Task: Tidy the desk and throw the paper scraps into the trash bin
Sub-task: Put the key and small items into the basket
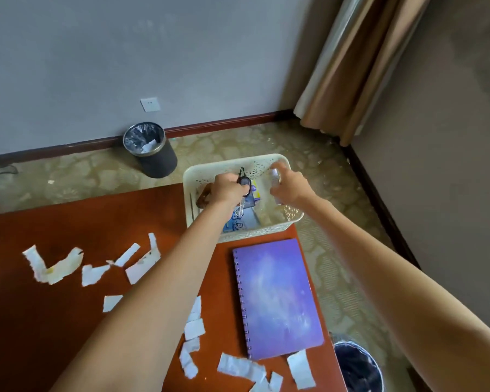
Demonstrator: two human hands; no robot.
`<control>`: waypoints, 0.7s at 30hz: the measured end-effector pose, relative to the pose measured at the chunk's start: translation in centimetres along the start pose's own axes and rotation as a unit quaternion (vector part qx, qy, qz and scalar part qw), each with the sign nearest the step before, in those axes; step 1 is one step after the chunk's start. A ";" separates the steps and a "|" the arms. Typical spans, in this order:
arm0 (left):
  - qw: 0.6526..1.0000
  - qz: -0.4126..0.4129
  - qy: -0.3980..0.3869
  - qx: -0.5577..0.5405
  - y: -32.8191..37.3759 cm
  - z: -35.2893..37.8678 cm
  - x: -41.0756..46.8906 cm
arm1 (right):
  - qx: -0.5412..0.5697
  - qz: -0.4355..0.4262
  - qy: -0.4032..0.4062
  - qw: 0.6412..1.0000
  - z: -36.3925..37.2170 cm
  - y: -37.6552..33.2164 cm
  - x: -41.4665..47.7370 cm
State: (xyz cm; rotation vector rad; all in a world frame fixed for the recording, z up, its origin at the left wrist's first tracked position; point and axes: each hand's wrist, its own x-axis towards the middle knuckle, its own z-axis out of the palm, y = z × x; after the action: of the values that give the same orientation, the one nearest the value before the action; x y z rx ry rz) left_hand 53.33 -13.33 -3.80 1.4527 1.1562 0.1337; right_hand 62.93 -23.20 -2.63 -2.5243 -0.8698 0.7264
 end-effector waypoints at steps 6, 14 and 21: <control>0.996 -0.063 -0.019 0.064 -2.4 1.8 2.8 | -0.112 -0.028 -0.152 0.982 2.1 0.6 2.8; 0.987 -0.098 -0.038 0.122 -3.5 3.5 4.6 | -0.108 0.019 -0.203 0.973 3.8 1.6 3.8; 0.985 -0.107 -0.041 0.126 -3.9 3.7 4.9 | -0.141 0.042 -0.131 0.980 4.2 1.4 4.3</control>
State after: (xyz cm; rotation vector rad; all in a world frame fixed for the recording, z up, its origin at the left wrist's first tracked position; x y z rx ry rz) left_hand 56.08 -13.25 -10.52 1.5270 1.2859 -0.2278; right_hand 64.06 -20.66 -8.14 -2.7688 -1.0194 1.0477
